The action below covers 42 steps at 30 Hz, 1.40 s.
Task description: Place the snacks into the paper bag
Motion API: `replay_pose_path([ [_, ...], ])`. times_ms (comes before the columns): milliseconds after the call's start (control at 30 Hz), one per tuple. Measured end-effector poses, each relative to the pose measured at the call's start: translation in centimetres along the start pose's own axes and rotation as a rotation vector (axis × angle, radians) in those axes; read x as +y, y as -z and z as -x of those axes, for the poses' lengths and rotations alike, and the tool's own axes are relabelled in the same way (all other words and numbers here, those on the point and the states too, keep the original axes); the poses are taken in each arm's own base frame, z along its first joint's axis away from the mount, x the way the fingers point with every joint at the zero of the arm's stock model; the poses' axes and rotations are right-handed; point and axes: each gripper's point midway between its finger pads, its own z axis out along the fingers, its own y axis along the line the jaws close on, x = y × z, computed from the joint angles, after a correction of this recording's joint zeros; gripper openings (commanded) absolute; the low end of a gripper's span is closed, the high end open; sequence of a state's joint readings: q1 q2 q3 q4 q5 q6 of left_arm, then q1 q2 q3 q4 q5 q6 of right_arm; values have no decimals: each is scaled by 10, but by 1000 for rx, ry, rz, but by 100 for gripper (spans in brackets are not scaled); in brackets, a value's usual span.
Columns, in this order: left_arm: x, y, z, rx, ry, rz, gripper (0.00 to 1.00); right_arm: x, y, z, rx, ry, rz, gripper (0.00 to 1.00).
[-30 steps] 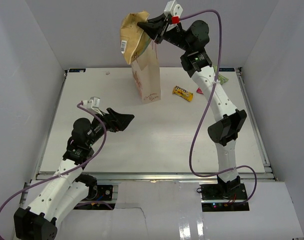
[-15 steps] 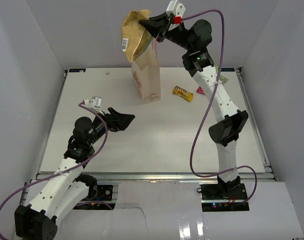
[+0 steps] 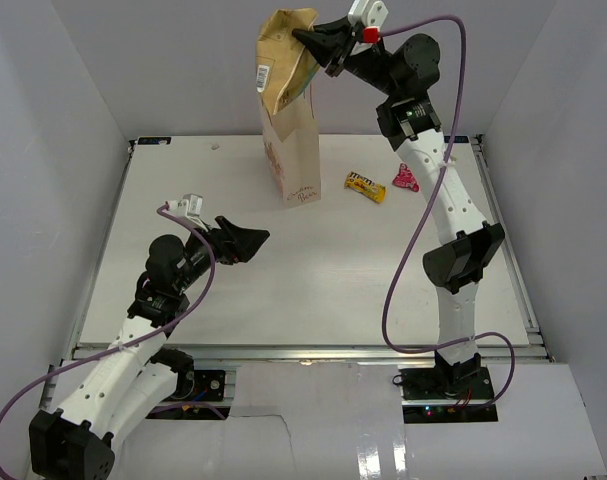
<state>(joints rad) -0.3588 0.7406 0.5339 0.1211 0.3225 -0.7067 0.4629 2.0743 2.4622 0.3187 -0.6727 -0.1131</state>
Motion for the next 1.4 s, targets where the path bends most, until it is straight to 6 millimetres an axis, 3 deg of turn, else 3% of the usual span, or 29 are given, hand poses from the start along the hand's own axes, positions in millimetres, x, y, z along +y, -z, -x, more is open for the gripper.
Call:
replay_pose_path([
  [433,-2,2,1,-9,-4,-8,98,4,6,-36,62,22,21,8],
  [767,-2,4,0,-13,-6,-12,98,31,14,-76,138,-59,112,8],
  [933,-1,3,0,-13,-6,-12,98,40,16,-83,153,-101,142,7],
  [1400,-1,3,0,-13,-5,-12,98,45,16,-89,168,-161,132,8],
])
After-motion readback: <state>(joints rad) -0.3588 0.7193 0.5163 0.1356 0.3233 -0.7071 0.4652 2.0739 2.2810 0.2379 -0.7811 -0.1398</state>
